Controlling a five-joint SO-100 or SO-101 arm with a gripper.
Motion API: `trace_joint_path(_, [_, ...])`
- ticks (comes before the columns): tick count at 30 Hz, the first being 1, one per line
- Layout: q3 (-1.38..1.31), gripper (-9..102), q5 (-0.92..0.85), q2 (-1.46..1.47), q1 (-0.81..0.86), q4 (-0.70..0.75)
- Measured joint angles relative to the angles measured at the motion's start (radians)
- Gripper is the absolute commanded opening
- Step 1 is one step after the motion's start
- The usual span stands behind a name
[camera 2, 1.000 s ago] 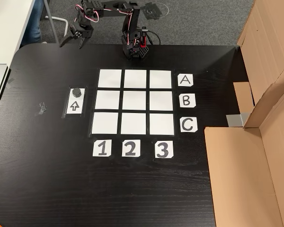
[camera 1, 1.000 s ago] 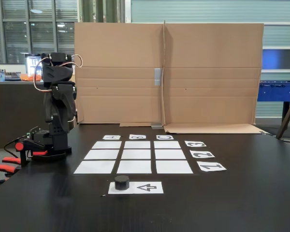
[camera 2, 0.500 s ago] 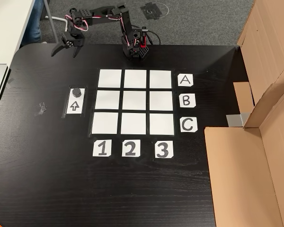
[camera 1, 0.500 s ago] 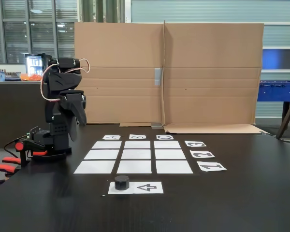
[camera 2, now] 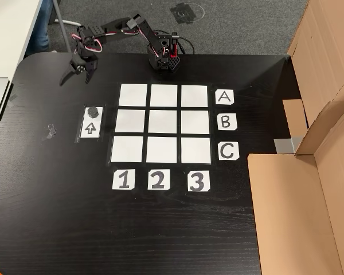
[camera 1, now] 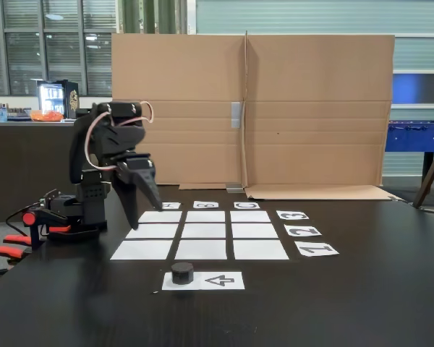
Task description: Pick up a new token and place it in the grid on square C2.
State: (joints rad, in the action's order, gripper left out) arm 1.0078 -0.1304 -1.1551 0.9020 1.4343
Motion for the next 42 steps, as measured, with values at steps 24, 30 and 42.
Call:
trace_joint_path(24, [-0.106, 50, 0.147, 0.21, -0.164, 0.023])
trace_joint_path(30, [-0.152, 50, 0.164, 0.268, -0.166, 0.026])
trace_joint_path(42, [-0.224, 50, 0.192, 0.362, -0.166, 0.026])
